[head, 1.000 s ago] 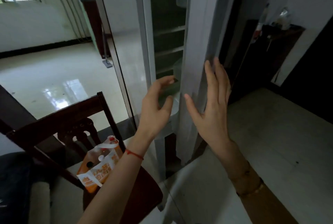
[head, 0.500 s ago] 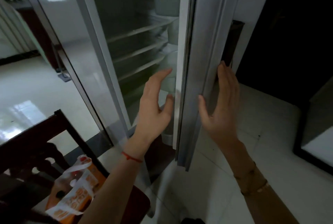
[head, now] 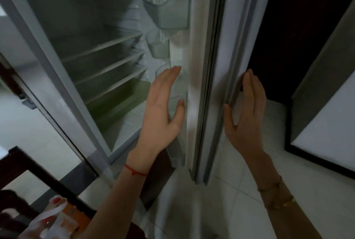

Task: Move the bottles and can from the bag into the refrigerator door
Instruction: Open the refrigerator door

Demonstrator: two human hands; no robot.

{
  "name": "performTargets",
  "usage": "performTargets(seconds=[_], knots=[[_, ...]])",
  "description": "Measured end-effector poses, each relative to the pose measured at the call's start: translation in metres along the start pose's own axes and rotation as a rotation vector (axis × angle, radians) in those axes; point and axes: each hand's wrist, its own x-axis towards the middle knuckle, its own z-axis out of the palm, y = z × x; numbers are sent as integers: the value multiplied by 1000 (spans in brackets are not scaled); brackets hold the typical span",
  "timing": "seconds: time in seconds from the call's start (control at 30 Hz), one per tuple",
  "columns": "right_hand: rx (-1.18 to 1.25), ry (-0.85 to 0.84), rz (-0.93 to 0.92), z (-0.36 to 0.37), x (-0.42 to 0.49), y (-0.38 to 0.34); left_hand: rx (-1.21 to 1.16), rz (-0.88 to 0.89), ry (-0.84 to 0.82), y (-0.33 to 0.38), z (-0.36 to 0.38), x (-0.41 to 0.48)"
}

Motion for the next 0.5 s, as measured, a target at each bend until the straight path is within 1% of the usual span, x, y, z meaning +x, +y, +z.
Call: performTargets(seconds=[0.07, 0.2, 0.4, 0.5], knots=[[-6, 7, 12, -8, 3, 16, 24, 14, -43, 3, 16, 6], [-15, 10, 28, -24, 12, 52, 68, -13, -115, 11, 55, 15], [-28, 11, 19, -38, 27, 108, 69, -10, -127, 29, 110, 31], [-76, 17, -29, -44, 35, 138, 79, -5, -131, 38, 137, 41]])
